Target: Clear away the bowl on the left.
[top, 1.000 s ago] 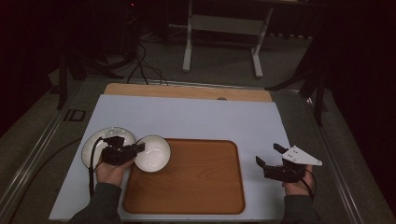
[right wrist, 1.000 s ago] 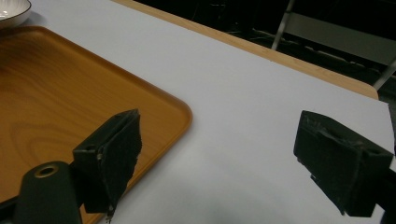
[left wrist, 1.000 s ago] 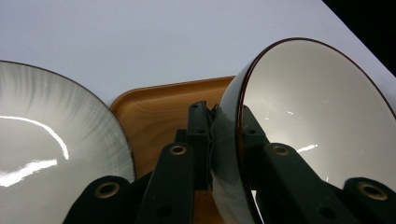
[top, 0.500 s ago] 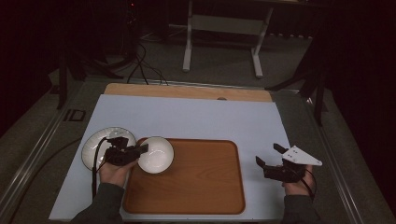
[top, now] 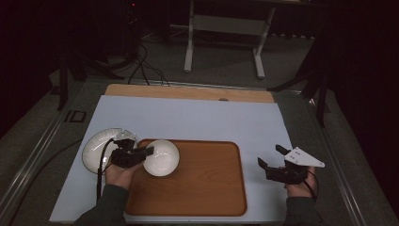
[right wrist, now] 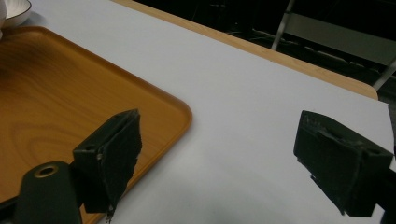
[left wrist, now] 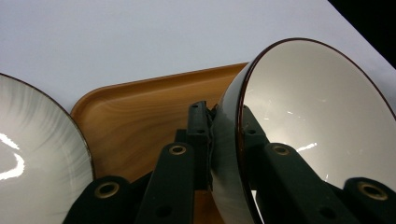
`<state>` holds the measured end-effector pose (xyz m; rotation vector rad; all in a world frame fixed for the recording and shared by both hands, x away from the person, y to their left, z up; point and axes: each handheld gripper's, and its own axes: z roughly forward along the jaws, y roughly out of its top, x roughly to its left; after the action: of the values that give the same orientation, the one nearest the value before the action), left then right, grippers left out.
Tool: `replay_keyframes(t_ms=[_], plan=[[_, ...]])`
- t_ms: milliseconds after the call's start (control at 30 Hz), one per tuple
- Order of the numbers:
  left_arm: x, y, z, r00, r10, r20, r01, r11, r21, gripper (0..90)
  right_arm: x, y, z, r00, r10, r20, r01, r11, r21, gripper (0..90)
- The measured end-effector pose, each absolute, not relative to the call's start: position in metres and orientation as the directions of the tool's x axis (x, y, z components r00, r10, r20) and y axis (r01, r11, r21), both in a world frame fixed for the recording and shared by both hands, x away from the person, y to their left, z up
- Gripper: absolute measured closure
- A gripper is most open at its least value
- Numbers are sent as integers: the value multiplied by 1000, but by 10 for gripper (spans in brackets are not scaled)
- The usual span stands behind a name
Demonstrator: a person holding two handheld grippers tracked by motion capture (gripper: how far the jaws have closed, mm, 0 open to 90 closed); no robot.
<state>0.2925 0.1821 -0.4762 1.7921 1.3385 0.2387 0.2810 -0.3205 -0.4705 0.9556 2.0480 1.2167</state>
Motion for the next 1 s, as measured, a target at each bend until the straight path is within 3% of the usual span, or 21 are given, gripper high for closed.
replay_keyframes(t_ms=[1000], plan=[[295,159,-484,446,838,-313,690,-100,716,810,281,-320,-471,-585,803,-112,287,334,898,146]])
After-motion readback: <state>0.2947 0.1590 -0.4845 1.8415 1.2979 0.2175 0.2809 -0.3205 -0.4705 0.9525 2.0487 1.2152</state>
